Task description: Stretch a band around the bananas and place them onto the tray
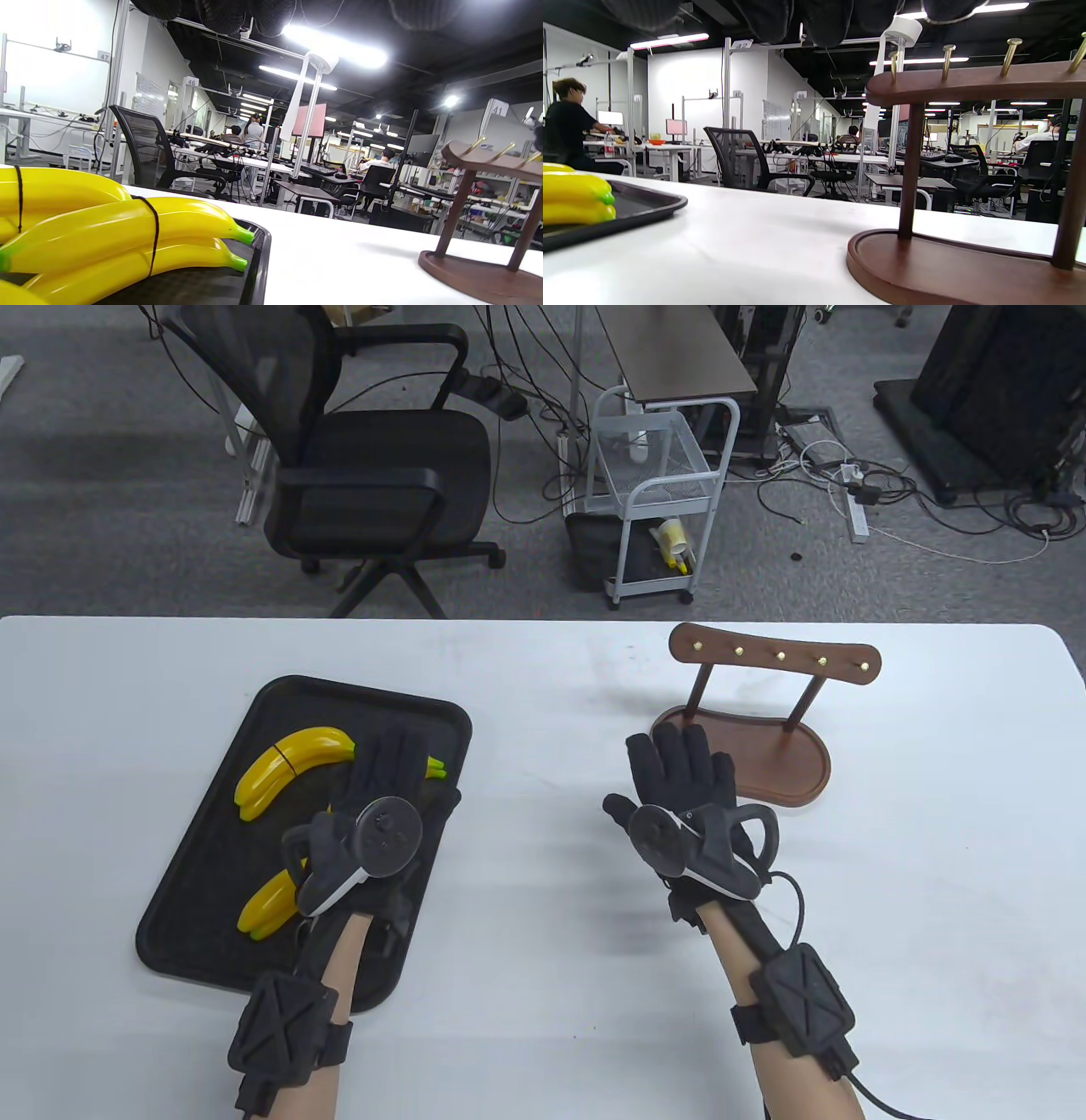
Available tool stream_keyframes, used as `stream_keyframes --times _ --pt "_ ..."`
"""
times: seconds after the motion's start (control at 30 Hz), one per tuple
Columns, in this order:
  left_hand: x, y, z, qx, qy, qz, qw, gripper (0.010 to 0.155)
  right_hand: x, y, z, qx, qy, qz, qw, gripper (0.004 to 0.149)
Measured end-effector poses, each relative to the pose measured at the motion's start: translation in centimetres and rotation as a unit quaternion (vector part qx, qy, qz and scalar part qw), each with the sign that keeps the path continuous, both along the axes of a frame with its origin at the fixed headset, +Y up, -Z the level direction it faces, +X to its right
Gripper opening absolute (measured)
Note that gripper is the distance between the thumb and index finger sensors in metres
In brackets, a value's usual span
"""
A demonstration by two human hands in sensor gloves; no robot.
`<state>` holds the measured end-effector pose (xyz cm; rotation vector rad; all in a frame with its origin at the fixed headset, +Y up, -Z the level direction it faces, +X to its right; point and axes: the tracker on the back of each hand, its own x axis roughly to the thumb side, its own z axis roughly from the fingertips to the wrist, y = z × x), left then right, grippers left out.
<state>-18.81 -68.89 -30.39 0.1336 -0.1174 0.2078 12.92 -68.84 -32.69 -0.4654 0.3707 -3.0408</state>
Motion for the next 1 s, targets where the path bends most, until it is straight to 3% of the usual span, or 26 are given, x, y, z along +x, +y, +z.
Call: stream_keyframes --times 1.0 --pt "0.25 -0.55 -0.22 -0.020 -0.008 -0.006 1.000 0.069 -0.19 -0.26 0.09 -0.017 0.010 -0.030 0.999 0.074"
